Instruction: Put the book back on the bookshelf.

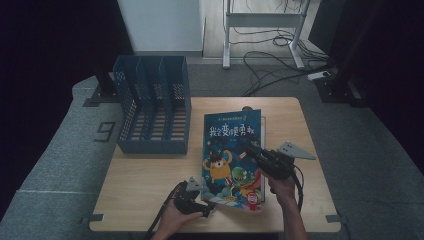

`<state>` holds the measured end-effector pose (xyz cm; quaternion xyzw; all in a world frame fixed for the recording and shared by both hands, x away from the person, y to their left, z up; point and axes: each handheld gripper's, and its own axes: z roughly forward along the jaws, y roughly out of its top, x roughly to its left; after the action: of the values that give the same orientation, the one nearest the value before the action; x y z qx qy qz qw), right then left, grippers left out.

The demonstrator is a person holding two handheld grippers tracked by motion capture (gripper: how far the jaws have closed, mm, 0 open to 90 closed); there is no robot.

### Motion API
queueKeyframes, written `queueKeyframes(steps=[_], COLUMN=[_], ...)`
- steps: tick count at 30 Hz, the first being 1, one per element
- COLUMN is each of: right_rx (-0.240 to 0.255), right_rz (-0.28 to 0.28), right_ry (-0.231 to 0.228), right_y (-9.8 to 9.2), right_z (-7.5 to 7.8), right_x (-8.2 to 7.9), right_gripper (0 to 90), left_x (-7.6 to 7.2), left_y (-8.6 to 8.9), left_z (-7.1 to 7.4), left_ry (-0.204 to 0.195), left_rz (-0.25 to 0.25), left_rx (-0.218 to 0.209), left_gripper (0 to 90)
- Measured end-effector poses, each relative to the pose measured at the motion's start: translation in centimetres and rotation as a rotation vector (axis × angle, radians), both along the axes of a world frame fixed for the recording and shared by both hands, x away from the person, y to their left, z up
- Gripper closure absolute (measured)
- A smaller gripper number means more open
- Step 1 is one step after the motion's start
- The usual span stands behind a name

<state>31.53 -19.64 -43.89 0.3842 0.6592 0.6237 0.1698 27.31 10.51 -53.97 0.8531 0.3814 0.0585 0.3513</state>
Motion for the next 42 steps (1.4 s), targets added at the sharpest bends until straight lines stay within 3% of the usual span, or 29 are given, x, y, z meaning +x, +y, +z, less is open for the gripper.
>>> queueKeyframes(steps=[13,32,42], right_rx=[-0.019,-0.011,-0.028], right_rz=[0.016,0.039,0.049], right_ry=[-0.057,-0.07,-0.108], right_y=[0.1,0.02,0.2], right_z=[0.53,0.32,0.61], right_x=[-0.61,-0.61,-1.0], right_gripper=[76.6,76.6,76.6], left_x=[0.18,-0.32,-0.16], left_y=[-0.29,-0.13,-0.26], left_z=[-0.06,-0.05,-0.1], left_ry=[-0.01,-0.012,-0.015], left_rz=[0.019,0.013,0.012], left_rx=[0.003,0.002,-0.001], left_gripper=[13.2,14.9,14.3])
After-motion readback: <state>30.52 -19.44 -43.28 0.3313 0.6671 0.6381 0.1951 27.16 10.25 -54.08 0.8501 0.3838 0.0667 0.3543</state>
